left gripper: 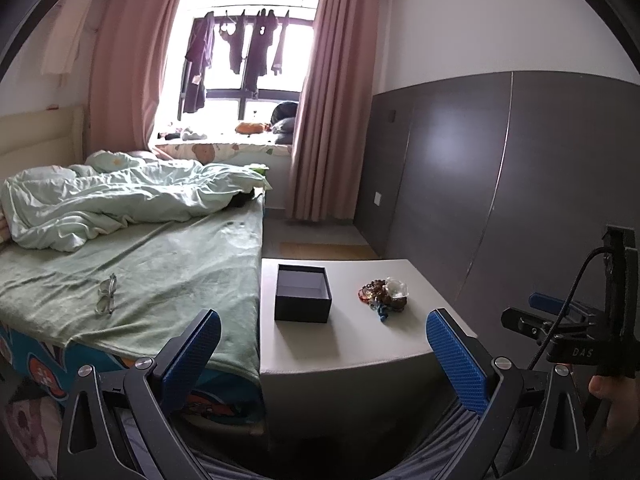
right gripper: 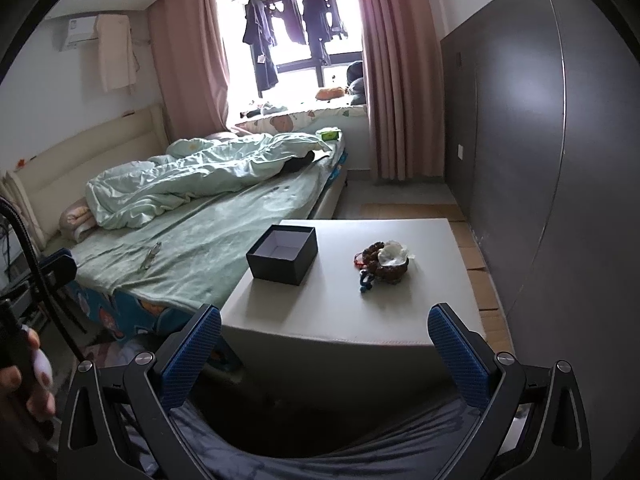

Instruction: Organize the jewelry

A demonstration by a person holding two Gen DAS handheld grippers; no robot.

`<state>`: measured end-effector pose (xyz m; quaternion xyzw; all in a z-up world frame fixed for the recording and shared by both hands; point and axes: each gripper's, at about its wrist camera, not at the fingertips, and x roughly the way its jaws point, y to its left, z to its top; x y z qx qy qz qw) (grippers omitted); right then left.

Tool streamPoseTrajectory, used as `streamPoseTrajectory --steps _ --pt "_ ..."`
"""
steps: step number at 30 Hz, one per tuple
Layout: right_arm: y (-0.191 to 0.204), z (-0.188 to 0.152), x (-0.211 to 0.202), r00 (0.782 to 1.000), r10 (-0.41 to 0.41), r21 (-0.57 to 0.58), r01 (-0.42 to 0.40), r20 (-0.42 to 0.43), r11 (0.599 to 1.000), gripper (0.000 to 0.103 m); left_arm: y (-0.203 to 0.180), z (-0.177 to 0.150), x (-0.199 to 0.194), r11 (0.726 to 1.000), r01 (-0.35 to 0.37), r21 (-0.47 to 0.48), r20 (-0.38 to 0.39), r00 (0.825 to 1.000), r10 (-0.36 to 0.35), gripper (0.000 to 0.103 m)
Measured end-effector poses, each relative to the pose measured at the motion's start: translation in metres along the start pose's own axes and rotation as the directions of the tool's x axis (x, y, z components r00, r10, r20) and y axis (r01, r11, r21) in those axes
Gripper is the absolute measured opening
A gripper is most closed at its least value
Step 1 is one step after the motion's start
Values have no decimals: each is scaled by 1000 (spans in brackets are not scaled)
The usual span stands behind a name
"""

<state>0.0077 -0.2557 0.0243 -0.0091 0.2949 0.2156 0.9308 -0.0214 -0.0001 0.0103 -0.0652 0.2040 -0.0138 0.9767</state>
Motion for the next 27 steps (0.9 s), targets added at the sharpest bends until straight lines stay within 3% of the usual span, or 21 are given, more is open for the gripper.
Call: streamPoseTrajectory --steps 27 --pt "-10 -3 -3 1000 -24 13 24 15 1000 103 -4 -1 2 1000 13 12 0 1000 -13 103"
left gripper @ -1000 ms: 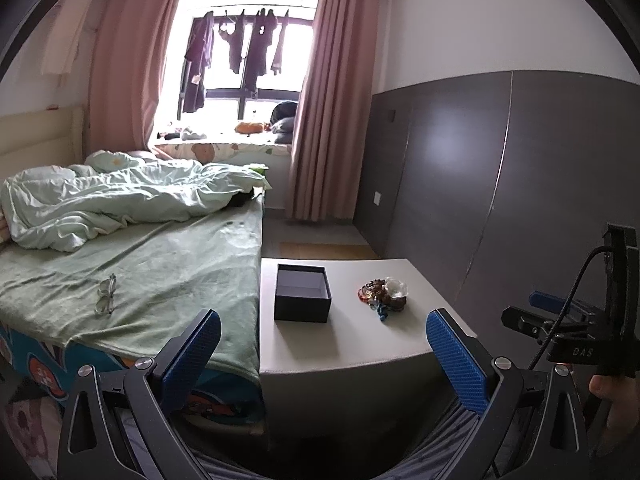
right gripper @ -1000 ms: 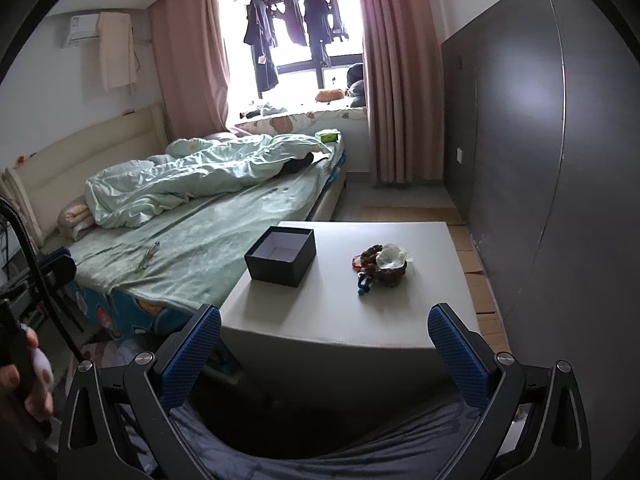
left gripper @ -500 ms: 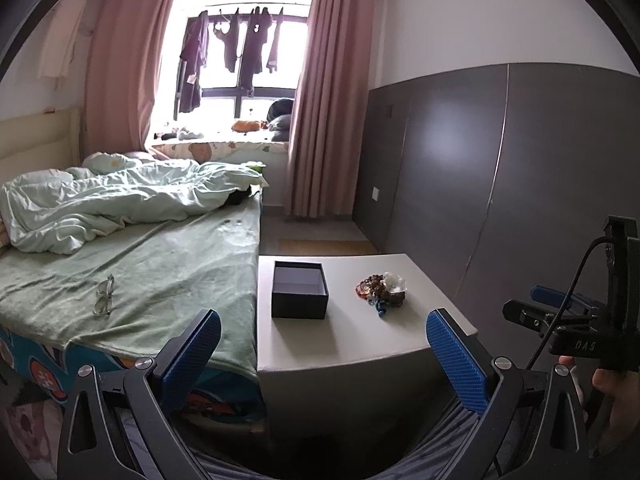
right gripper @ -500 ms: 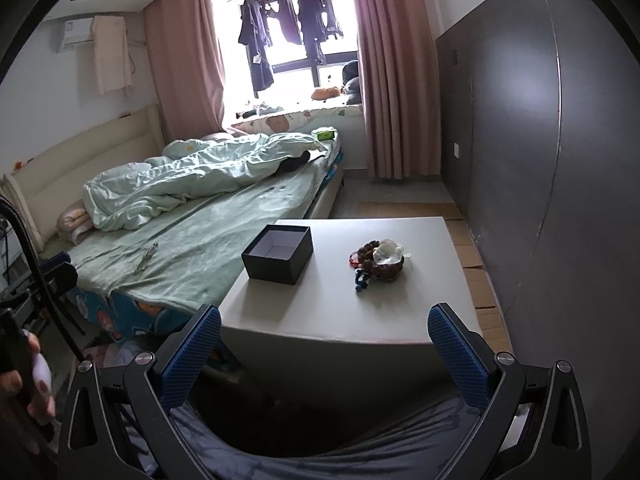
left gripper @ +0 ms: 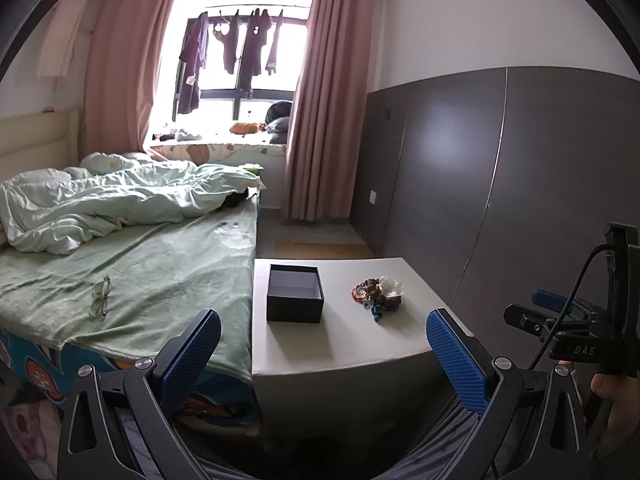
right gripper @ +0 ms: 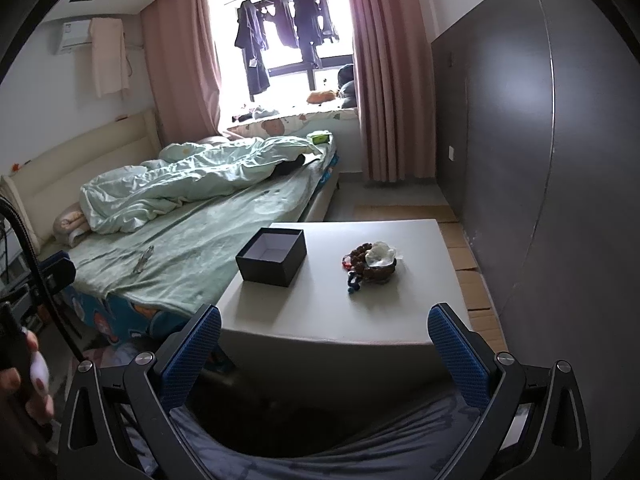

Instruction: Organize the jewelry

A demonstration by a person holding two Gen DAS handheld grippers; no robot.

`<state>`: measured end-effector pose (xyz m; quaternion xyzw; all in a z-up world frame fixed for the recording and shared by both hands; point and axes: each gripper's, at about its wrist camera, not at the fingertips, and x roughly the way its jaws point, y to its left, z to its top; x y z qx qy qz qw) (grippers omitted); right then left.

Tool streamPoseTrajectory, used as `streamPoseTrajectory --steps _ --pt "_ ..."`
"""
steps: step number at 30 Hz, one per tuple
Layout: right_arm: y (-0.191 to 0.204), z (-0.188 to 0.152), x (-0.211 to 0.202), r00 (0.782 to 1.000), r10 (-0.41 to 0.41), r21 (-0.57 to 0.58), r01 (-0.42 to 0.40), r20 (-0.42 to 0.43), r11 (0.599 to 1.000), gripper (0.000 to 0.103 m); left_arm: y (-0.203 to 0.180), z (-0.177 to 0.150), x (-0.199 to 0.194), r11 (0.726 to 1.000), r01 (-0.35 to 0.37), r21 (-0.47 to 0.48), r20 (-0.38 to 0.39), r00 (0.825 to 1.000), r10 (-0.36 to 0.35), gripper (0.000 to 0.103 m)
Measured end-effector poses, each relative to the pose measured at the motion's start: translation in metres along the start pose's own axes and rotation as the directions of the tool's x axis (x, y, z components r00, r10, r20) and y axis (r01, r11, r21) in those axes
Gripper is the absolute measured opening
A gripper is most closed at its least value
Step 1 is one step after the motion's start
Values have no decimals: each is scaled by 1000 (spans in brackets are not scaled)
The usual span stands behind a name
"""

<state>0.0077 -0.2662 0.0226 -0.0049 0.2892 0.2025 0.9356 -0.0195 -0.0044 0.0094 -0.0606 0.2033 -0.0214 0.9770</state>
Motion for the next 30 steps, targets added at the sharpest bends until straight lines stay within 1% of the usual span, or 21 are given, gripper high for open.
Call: streamPoseTrajectory --steps 16,23,27,30 --pt "-7 -2 5 1000 -5 -2 5 -2 1000 103 -1 1 5 1000 3 -5 -3 1000 -3 103" --pt "-8 -1 12 1000 -2 8 2 -12 1000 103 0 5 19 1000 14 -7 -18 1000 -14 103" --pt "-14 0 22 999 -25 41 25 -22 999 103 -6 7 37 999 37 3 -48 998 -37 103" --pt "-24 -2 31 998 -46 143 50 -31 988 103 -13 7 57 999 49 20 -79 996 -47 103"
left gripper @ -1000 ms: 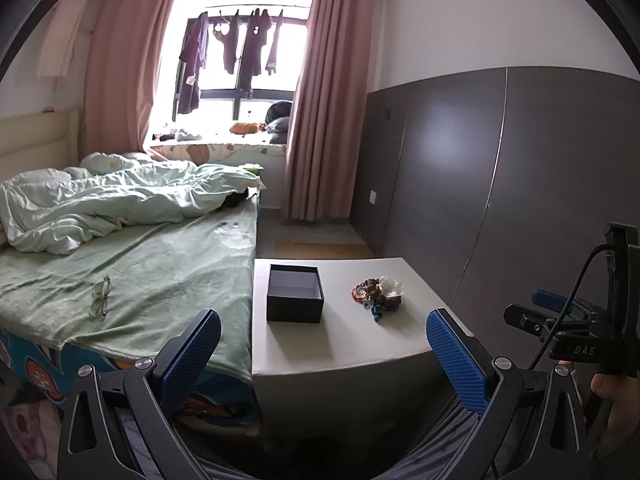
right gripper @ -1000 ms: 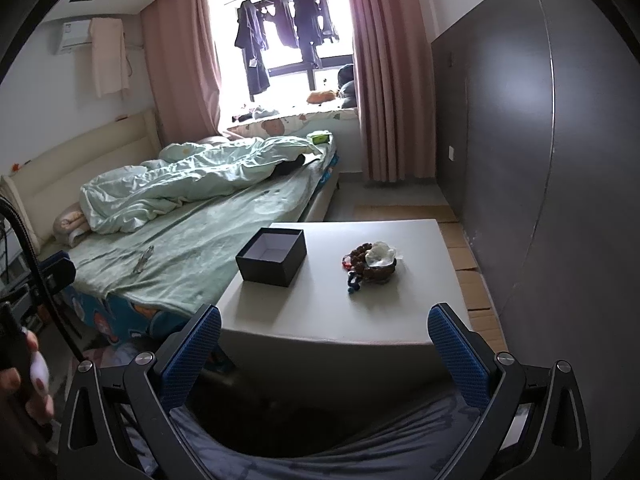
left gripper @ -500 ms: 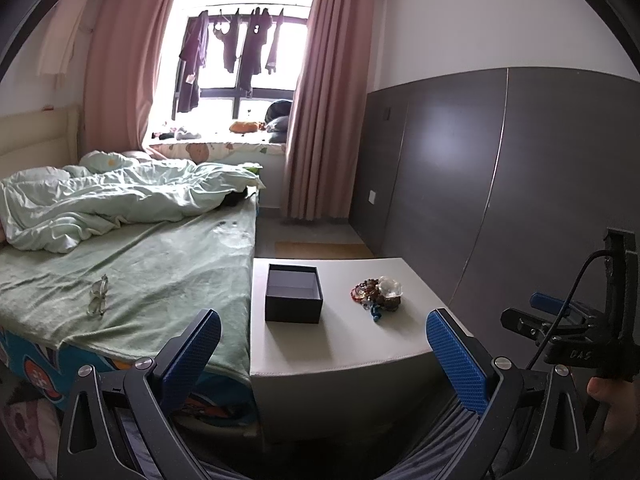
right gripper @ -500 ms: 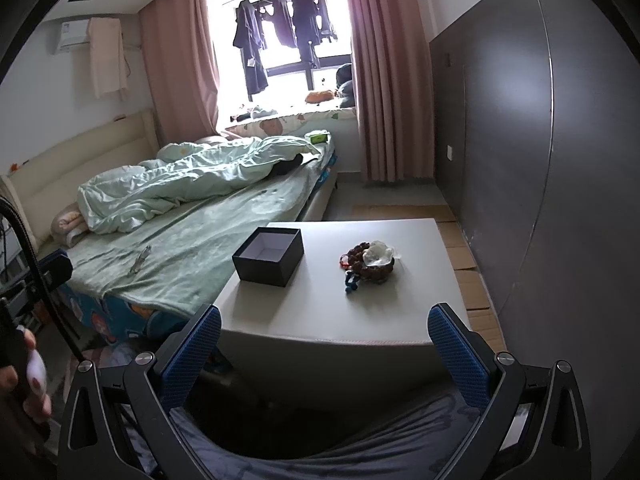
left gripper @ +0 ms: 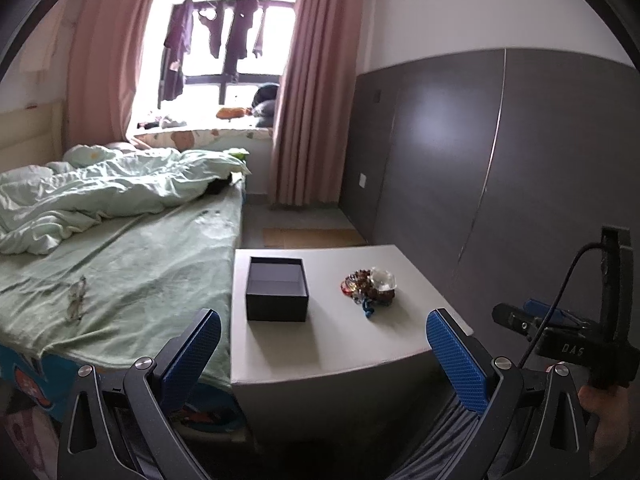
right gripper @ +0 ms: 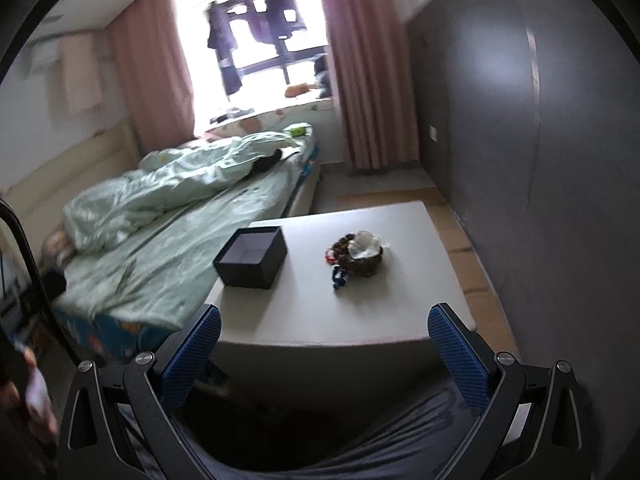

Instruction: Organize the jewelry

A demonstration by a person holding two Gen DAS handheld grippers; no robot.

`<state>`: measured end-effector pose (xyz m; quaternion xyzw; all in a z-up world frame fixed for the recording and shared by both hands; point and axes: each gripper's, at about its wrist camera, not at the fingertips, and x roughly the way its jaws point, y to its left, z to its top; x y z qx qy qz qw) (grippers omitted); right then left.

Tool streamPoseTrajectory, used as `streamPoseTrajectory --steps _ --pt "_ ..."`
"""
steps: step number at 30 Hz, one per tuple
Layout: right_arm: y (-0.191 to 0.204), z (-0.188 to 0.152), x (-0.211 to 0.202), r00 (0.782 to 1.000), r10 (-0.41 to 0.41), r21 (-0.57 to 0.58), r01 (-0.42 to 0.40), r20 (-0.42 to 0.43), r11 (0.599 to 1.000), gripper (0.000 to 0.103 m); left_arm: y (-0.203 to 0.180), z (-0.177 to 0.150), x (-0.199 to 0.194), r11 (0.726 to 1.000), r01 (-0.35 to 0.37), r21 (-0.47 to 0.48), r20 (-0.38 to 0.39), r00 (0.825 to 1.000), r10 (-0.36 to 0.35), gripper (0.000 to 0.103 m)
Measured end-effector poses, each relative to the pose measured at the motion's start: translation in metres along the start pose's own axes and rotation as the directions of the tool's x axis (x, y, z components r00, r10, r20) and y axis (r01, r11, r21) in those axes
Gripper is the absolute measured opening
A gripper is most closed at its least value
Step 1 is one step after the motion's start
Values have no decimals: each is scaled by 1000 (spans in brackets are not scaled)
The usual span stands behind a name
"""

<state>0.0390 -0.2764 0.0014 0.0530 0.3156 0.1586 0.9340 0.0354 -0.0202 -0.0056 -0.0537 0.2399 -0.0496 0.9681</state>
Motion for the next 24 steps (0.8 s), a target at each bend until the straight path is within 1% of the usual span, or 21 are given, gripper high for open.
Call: streamPoseTrajectory --steps 2,7,11,14,16,18,21,23,24 --pt "-3 -2 5 1000 -1 29 1 -2 1000 103 -3 0 17 1000 9 15 -31 999 -8 103" --pt "-13 -3 22 999 -34 22 34 -22 999 103 -14 0 61 999 27 20 -102 994 -25 102" --pt "-36 -2 40 998 -35 80 39 -49 996 103 -26 -1 89 998 49 41 -144 989 -43 100" --pt "-48 2 53 997 -39 90 44 -61 995 103 -35 -2 116 996 75 57 -191 980 -63 98" --pt "-58 7 62 996 -54 87 61 -76 994 103 -39 -2 135 995 86 53 -224 972 -72 91" --pt "-69 11 70 995 -62 117 72 -81 991 103 -44 -3 153 994 97 50 -258 963 -81 86" --pt "-85 14 81 995 -52 164 66 -86 984 103 -52 -5 174 992 115 61 -290 953 -93 85" --pt "-92 13 91 994 -52 171 67 -93 983 103 -56 -7 184 990 128 58 -305 947 -104 83" --pt "-96 11 96 994 -48 173 65 -99 983 103 -58 -8 192 990 132 55 -320 941 -108 81"
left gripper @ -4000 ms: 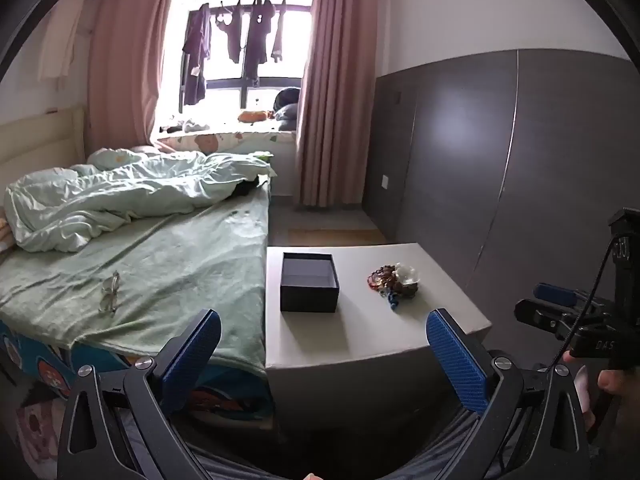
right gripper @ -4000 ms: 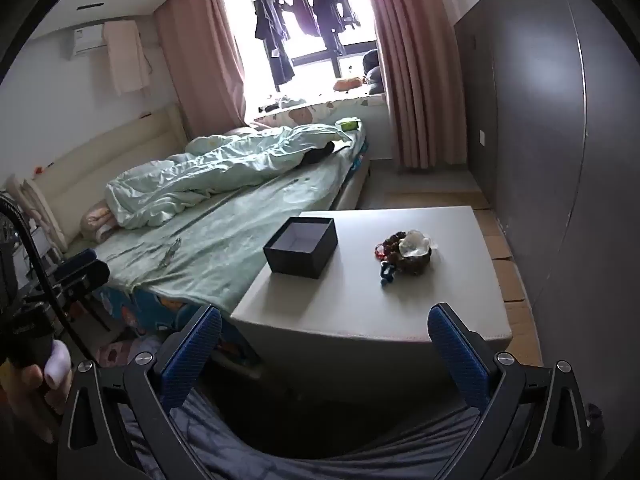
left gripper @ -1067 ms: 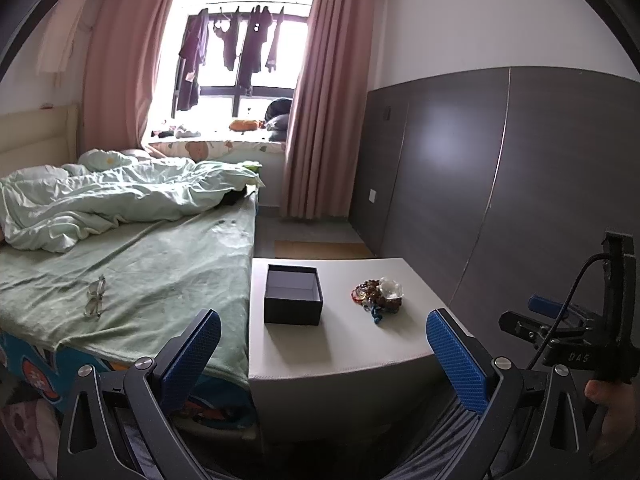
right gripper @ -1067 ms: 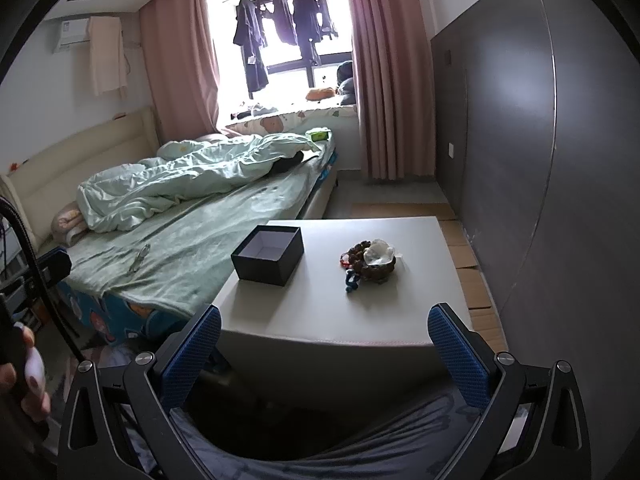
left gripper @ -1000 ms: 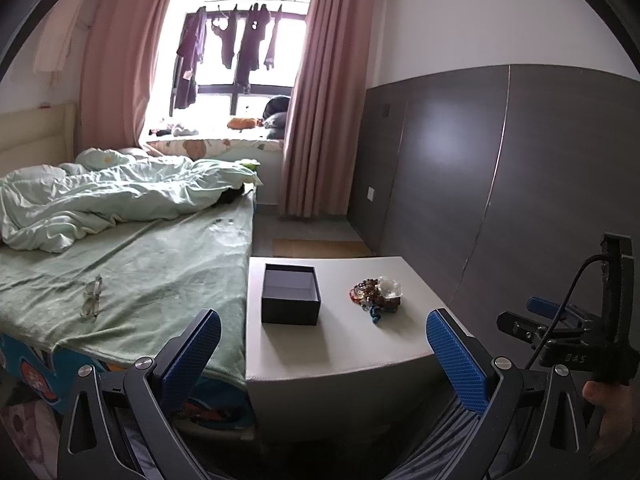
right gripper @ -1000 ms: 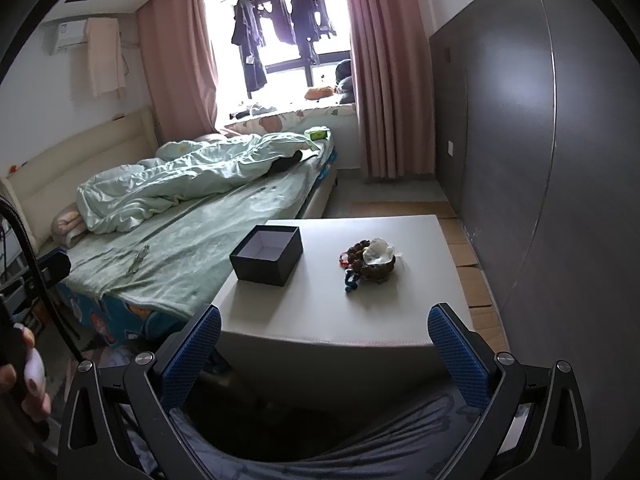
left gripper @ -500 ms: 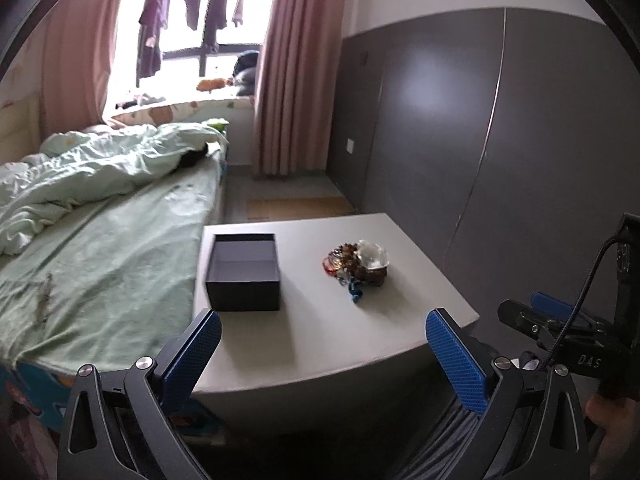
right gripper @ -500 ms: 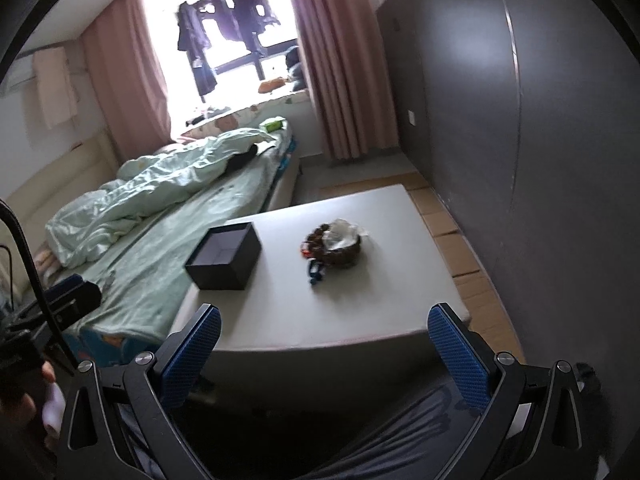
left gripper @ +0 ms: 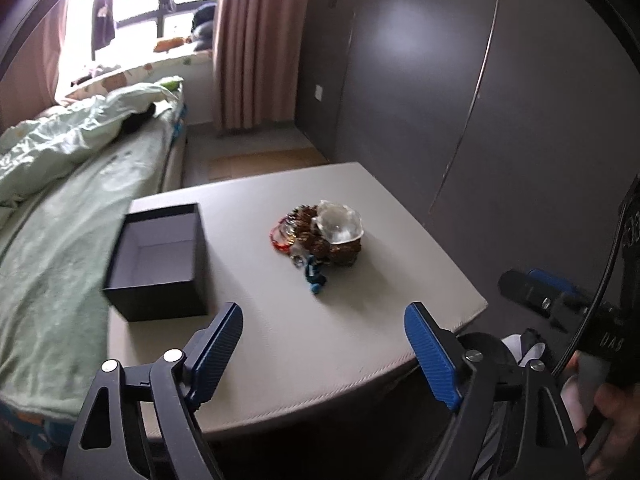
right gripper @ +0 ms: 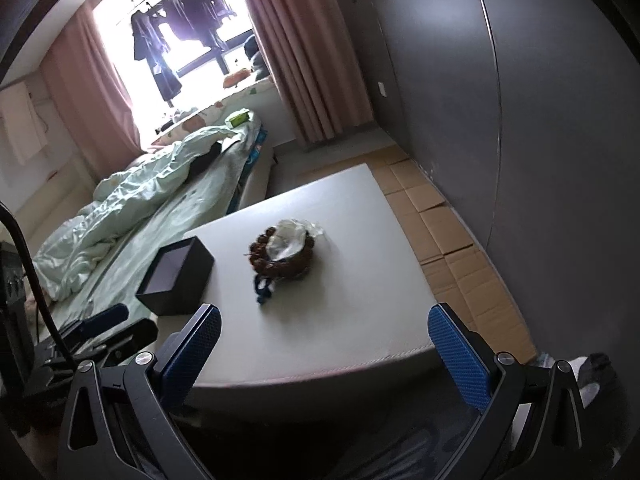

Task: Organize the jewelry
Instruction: 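Grasp the brown bead bracelet with the left gripper while the right gripper pulls away the clear bag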

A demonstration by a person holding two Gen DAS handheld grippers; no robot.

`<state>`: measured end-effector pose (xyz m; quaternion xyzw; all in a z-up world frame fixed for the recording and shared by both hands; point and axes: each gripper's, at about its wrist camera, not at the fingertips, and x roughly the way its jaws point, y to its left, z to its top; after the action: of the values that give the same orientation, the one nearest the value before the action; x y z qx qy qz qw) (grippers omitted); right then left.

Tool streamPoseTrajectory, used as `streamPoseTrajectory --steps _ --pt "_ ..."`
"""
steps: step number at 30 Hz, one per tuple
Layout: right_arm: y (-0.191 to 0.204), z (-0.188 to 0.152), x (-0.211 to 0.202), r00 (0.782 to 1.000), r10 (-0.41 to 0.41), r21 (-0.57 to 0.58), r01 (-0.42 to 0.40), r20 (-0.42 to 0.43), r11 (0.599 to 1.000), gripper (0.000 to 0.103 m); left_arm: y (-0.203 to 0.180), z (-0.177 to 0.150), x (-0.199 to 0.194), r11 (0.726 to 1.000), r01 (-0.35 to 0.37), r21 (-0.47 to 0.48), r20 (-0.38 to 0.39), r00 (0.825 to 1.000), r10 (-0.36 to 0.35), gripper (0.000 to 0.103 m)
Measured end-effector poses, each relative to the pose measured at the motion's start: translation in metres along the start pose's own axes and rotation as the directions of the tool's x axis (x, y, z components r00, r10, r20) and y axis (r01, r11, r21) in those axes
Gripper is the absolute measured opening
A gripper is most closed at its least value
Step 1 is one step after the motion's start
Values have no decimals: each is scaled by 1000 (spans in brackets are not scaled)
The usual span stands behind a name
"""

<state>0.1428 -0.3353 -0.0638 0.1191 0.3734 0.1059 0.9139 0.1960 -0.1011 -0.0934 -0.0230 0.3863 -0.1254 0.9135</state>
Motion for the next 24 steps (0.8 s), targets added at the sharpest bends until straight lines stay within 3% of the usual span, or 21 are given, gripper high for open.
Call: streamPoseTrajectory --steps 7,13,18,24 --pt "-30 -12 45 994 59 45 -56 -86 997 102 1 6 43 1000 22 -14 -73 997 -23 71" --pt "-36 -15 69 987 110 52 -104 -114 993 84 9 14 71 998 38 -51 -103 994 -43 67" --pt "-37 -10 84 982 151 68 -144 -111 987 79 13 25 89 996 63 -69 -99 993 -69 66" --pt "-46 -4 106 968 219 143 -201 -121 969 63 29 39 116 985 82 -151 -114 988 -100 57"
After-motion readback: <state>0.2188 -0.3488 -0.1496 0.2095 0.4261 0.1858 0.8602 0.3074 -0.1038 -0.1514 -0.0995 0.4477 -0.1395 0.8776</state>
